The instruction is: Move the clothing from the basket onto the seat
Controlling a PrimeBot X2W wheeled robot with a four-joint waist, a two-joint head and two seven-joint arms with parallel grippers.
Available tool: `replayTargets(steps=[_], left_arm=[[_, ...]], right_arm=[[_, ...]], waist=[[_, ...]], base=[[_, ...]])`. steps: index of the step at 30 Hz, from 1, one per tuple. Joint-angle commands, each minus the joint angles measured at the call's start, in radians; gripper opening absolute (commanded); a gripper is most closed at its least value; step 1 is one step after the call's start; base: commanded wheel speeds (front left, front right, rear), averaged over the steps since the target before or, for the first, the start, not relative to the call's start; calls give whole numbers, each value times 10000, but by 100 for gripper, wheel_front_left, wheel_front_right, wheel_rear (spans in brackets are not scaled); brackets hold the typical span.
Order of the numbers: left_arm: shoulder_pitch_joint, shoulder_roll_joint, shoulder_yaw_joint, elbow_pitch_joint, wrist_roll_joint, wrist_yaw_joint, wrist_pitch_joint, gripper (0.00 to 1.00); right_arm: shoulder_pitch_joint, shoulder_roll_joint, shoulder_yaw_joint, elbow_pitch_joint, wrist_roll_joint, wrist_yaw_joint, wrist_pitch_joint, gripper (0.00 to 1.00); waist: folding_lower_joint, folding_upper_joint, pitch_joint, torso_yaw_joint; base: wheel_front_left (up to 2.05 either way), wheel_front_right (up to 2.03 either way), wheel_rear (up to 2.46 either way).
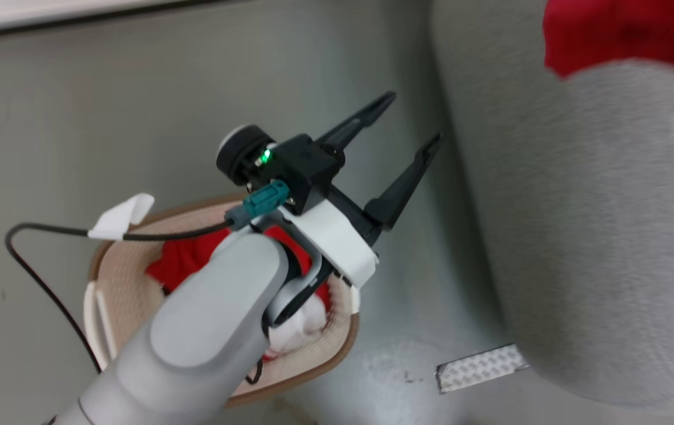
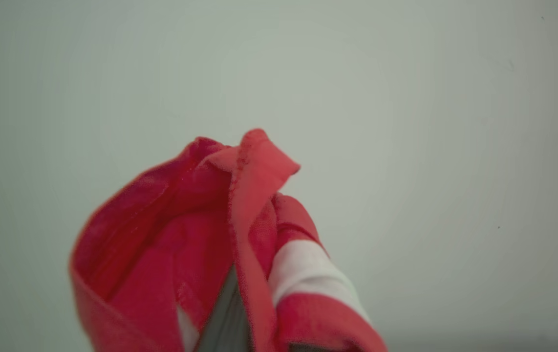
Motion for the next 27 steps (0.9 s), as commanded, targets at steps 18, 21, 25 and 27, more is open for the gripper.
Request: replayTargets(steps=[18, 21, 25, 27], left_arm=[[-143, 95, -175, 275, 111, -62, -313, 100], [-240, 90, -215, 180, 130, -53, -284, 100], [-295, 108, -245, 63, 97, -33, -208, 100], [-306, 142, -249, 14, 77, -16, -197, 100]], right_arm=[[-3651, -3254, -3329, 3369, -244, -30, 983, 0], [-3930, -3398, -4160, 3750, -40, -30, 1180, 0], [-3957, -3480, -5239, 4359, -218, -29, 1412, 0], [-3882, -3457, -5883, 4778, -423, -30, 1486, 0]], waist=[[-4, 1, 1279, 1514], [-4, 1, 1418, 1578], [-4, 1, 1520, 1635], [-4, 1, 1571, 1658]], base=[[0, 0, 0], [0, 0, 0], [0, 0, 0], [0, 0, 0]])
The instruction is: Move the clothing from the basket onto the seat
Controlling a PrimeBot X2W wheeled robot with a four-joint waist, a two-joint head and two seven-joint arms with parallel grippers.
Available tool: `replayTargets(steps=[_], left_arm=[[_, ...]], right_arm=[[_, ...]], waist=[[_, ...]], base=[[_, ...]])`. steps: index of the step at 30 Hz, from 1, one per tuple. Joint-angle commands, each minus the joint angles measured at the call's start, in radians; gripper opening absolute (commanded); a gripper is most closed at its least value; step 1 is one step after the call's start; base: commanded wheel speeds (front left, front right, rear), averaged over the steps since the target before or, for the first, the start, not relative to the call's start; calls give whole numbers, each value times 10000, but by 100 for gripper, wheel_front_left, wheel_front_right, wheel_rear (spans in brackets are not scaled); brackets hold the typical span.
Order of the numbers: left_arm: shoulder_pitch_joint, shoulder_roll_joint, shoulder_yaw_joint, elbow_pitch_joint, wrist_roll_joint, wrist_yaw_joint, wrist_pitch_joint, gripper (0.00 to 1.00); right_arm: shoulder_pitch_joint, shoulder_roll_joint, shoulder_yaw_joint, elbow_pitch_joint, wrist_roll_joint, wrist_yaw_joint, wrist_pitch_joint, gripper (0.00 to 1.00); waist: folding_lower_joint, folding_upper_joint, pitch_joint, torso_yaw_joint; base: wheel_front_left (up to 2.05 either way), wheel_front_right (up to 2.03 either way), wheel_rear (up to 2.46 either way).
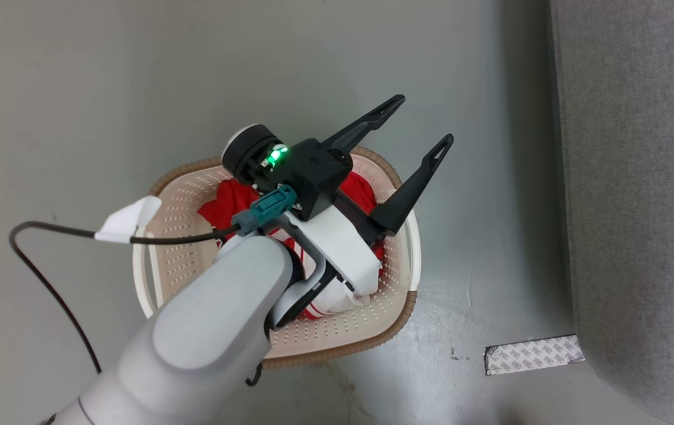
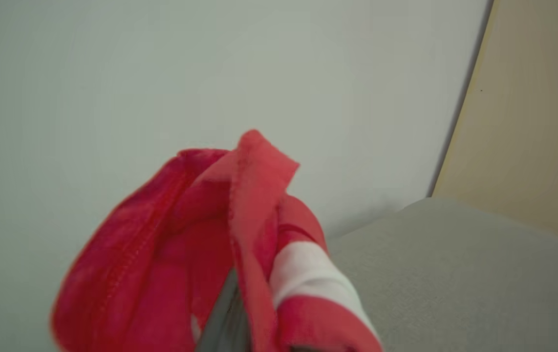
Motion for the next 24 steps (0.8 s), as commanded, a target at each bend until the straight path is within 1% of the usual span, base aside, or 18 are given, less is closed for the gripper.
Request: replayTargets(steps=[1, 4, 5, 6, 7, 8, 9, 12, 15, 19, 24], left_arm=[[-71, 90, 4, -52, 50, 24, 40, 100], [-75, 106, -30, -112, 37, 46, 53, 100], [-78, 114, -34, -125, 30, 57, 58, 100], [-75, 119, -40, -133, 18, 67, 59, 100], [-69, 126, -40, -133, -1, 65, 60, 100], [-63, 137, -45, -127, -15, 73, 62, 100], [-54, 148, -48, -120, -32, 82, 62, 100], [51, 173, -48, -67, -86, 100, 24, 100], [186, 197, -22, -6, -151, 155, -34, 100], [427, 264, -10, 94, -292, 222, -100, 100], [870, 440, 59, 202, -484, 338, -166, 100]], right_arm=[[86, 14, -439, 334, -306, -29, 70, 0], [245, 143, -1348, 949, -962, -29, 176, 0], [291, 215, -1673, 1123, -1232, -29, 224, 4], [320, 346, -1951, 1309, -1485, -29, 274, 16], [342, 479, -2169, 1444, -1739, -29, 286, 35], [327, 562, -2380, 1536, -2031, -29, 239, 87], [306, 668, -2616, 1610, -2259, -29, 189, 100], [246, 1074, -2987, 1941, -2881, -29, 192, 100], [231, 1214, -2910, 2262, -3192, -29, 198, 100], [728, 1501, -2195, 2555, -2980, -30, -100, 100], [1871, 1986, -1026, 2431, -2521, -29, -550, 100]], waist=[[0, -1, 45, 34], [0, -1, 93, 86], [0, -1, 99, 103], [0, -1, 96, 118], [0, -1, 90, 129], [0, -1, 82, 134], [0, -1, 69, 137], [0, -1, -64, 103], [0, -1, -301, 16], [0, -1, -755, -196], [0, -1, -1474, -553]], base=[[0, 0, 0], [0, 0, 0], [0, 0, 0], [0, 0, 0], [0, 0, 0], [0, 0, 0], [0, 0, 0], [0, 0, 0], [0, 0, 0], [0, 0, 0], [0, 0, 0]])
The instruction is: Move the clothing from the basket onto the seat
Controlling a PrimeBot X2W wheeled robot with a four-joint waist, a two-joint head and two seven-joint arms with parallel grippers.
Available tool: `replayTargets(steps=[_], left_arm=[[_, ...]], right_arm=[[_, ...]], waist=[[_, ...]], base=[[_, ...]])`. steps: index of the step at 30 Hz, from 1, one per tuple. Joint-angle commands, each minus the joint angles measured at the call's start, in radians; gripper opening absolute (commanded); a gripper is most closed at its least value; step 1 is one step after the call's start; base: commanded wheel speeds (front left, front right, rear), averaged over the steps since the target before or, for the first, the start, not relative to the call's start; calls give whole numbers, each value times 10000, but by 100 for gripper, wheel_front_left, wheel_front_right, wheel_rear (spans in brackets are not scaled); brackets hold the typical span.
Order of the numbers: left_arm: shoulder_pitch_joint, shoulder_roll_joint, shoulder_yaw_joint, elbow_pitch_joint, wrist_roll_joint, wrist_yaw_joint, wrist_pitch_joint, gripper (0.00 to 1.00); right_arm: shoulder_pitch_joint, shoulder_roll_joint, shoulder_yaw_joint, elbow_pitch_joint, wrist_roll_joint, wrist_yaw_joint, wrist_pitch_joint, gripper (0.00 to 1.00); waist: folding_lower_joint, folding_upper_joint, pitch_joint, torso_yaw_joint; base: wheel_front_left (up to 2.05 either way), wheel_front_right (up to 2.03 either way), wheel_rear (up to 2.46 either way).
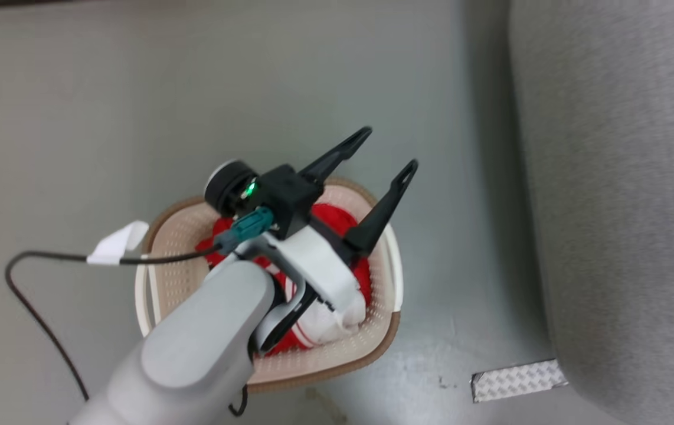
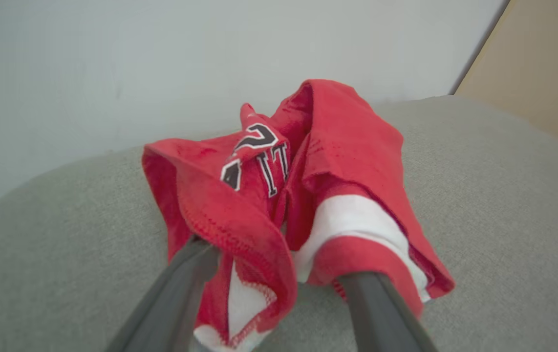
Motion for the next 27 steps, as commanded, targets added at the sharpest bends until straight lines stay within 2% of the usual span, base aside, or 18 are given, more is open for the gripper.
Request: replayTargets(steps=[1, 7, 13, 14, 16, 17, 20, 27], left_arm=[[293, 159, 77, 47, -140, 90, -69, 100], [1074, 294, 160, 81, -392, 350, -266, 100], [1958, 144, 251, 274, -773, 641, -558, 100], [1958, 144, 251, 274, -773, 641, -558, 100], [2326, 126, 291, 381, -922, 730, -678, 100], [2768, 156, 338, 538, -993, 848, -783, 100], [3500, 210, 473, 720, -1210, 1061, -871, 100], [5165, 692, 927, 927, -1547, 1616, -1007, 100]], right_arm=[[543, 177, 317, -161, 291, -28, -165, 100], [2314, 881, 1559, -1050, 953, -27, -589, 100], [4475, 1357, 2863, -3175, 1523, -27, -952, 100], [4475, 1357, 2863, -3175, 1523, -27, -952, 100], [5290, 1425, 3428, -4039, 1489, -27, -983, 100], [6058, 1414, 3798, -4916, 1268, -29, -1037, 100], [7132, 1630, 4174, -5943, 1428, -27, -1054, 100], [8981, 1850, 4871, -7084, 1584, -27, -1057, 100]], waist=[[1, 0, -523, -343], [1, 0, -1523, -519], [1, 0, -2796, -127], [1, 0, -2796, -127], [1, 0, -3270, 68], [1, 0, -3830, 290], [1, 0, -4652, 665], [1, 0, -6149, 1461]], base=[[0, 0, 0], [0, 0, 0], [0, 0, 0], [0, 0, 0], [0, 0, 0], [0, 0, 0], [0, 0, 0], [0, 0, 0]])
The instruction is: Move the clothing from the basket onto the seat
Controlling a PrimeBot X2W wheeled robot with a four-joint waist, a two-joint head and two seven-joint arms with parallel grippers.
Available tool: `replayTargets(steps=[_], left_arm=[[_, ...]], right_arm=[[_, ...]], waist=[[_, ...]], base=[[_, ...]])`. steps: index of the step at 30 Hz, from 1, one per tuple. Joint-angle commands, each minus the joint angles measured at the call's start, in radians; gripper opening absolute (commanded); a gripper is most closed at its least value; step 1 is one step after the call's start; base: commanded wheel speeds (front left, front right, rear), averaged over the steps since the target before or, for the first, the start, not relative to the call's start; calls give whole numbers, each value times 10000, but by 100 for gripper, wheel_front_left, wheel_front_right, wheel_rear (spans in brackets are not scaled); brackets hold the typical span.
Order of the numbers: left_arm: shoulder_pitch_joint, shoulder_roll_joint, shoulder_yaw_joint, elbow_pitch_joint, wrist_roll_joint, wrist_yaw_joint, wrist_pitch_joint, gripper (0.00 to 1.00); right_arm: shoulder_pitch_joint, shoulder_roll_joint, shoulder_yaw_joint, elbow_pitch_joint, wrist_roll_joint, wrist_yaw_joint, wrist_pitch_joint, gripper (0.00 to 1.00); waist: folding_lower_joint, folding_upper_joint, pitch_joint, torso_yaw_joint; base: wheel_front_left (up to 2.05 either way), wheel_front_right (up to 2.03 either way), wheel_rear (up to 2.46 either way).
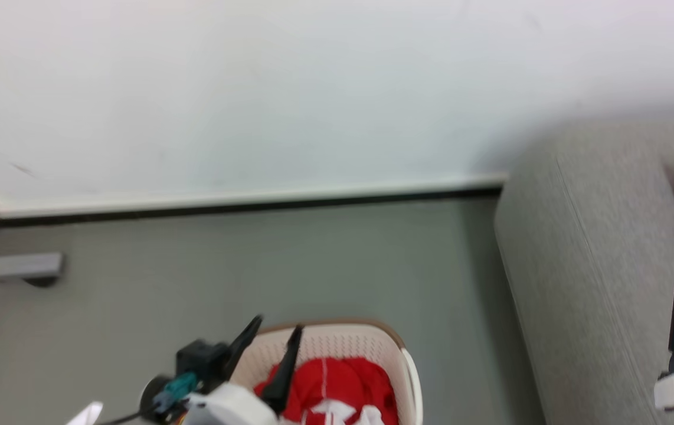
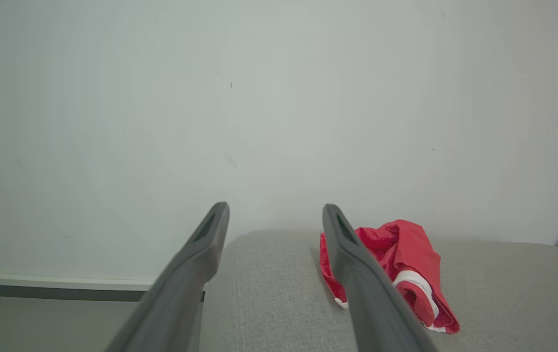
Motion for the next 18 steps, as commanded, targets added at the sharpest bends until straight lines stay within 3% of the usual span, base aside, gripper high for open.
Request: replayTargets(steps=[1, 12, 18], left_arm=[[521, 205, 187, 35, -189, 203, -52, 100], [2151, 614, 1417, -308, 113, 787, -100, 100], [2976, 320, 2599, -710, 785, 760, -102, 100]], right_arm=[[507, 43, 132, -170, 209, -27, -29, 100], [2114, 85, 1877, 172, 1141, -27, -34, 100], [2625, 86, 2242, 349, 1530, -27, -35, 100]], waist=[[5, 0, -1125, 886], [5, 0, -1876, 1493], [5, 0, -2119, 1523]], base=[[0, 0, 0], [0, 0, 0], [0, 0, 0]])
